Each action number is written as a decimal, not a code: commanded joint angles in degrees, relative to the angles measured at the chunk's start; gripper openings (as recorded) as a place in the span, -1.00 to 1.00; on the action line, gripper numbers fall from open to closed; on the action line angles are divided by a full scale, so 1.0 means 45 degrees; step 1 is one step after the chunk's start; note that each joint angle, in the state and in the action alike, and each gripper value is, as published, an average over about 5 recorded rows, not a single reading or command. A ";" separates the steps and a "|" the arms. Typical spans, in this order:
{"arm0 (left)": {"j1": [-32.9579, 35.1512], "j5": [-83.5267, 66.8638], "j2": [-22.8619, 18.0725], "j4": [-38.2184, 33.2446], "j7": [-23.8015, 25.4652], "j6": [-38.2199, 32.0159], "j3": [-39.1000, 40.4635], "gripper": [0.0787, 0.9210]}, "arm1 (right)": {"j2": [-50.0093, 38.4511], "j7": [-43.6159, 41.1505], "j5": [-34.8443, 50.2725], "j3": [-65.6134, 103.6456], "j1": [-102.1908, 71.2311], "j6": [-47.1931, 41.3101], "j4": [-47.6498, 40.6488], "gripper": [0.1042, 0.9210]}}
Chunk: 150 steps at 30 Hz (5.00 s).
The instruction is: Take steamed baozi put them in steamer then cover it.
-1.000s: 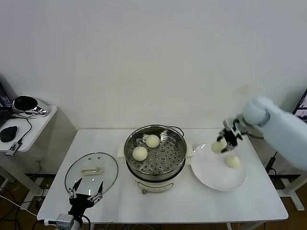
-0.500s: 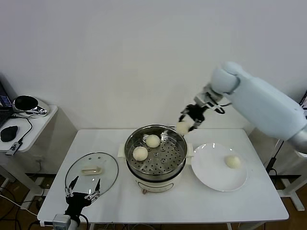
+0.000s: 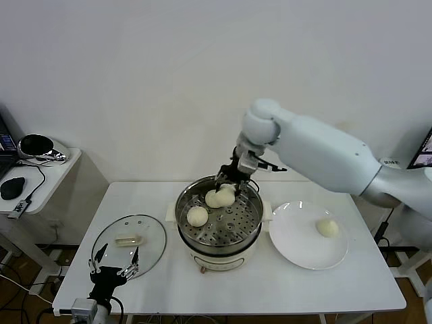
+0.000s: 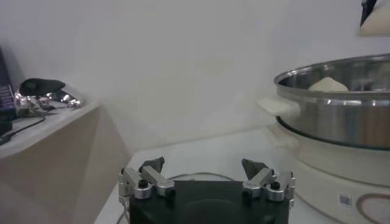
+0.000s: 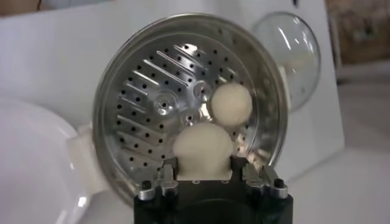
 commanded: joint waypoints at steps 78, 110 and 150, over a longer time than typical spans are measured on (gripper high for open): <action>-0.0013 -0.0882 0.0671 0.0097 0.0615 0.0721 0.0650 0.77 | -0.7593 0.0360 -0.1168 0.6056 -0.5541 -1.0930 -0.0186 0.76; 0.0115 -0.0652 0.0553 0.0566 0.0618 0.0795 0.0619 0.77 | -0.4036 0.1358 -0.4755 0.6916 -0.7470 -0.8149 -0.4455 0.76; 0.0065 -0.0645 0.0539 0.0720 0.0616 0.0761 0.0538 0.77 | -0.3656 0.2006 -0.5021 0.6920 -0.7320 -0.8304 -0.5005 0.36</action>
